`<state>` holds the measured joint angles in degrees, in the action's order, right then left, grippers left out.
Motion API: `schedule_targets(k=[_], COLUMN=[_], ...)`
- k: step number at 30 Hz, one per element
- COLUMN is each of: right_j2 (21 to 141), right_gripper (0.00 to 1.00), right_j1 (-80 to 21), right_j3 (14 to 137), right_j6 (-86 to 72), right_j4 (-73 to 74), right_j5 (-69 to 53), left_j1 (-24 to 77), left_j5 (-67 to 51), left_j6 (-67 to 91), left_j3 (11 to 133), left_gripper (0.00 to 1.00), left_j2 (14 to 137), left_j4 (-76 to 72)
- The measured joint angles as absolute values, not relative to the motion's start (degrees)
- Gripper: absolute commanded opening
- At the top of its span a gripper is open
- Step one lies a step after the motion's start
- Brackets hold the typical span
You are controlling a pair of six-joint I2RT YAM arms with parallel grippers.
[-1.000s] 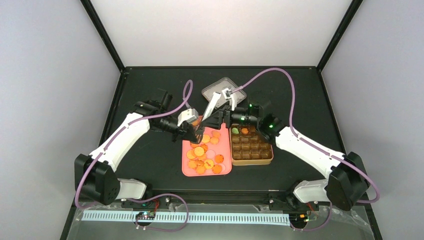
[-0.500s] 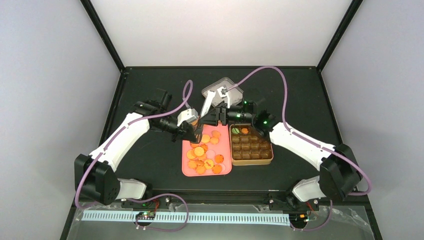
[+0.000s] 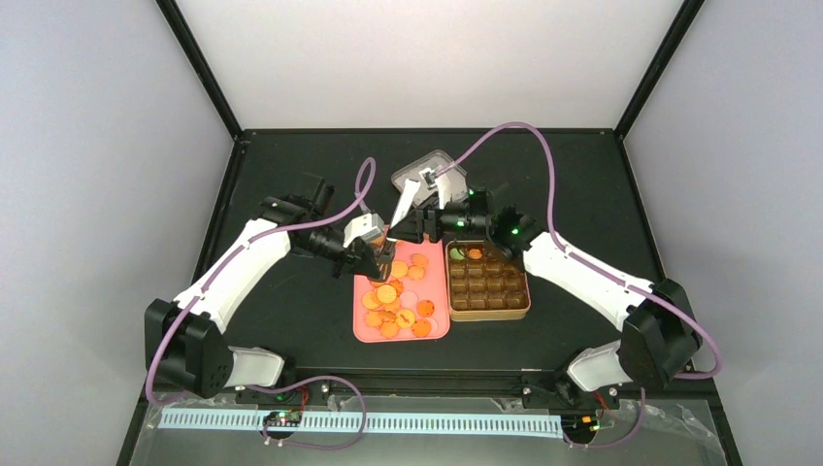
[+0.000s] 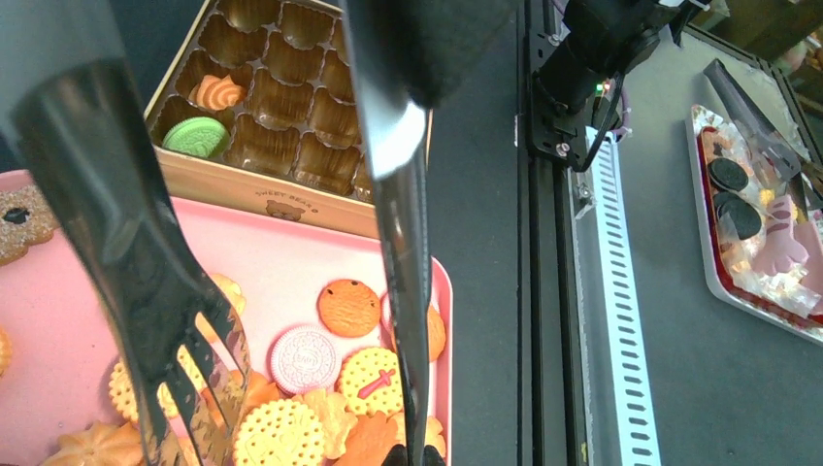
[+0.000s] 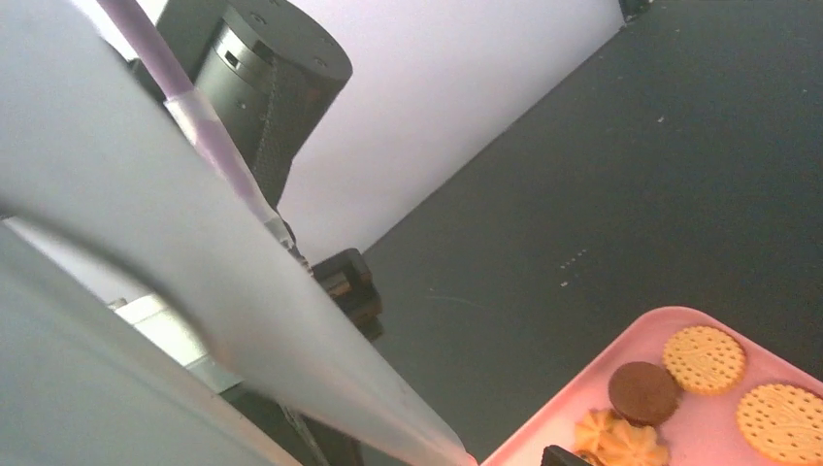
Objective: Pack the cookies
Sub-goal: Pass from the left arm to the right
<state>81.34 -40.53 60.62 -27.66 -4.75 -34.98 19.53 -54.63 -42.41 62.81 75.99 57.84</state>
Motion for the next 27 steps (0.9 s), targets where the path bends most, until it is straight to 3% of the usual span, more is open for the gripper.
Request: schedule_targets(k=[16, 27], right_j2=[80.9, 82.2], right_gripper=[0.67, 0.62], right_j1=[-41.1, -40.3], right_j3=[60.5, 61.3], right_j6=[-25.7, -26.2], right_j4=[-5.0, -7.9], right_j5=[-33.9, -41.3], left_j1=[19.5, 19.5], left_j5=[-54.9, -57.1], left_j6=[-42.8, -45.3], left_j3=[63.9, 64.8], left_gripper=[0.01, 0.01], left_j2=[76.2, 76.6], left_j4=[59.7, 63.4])
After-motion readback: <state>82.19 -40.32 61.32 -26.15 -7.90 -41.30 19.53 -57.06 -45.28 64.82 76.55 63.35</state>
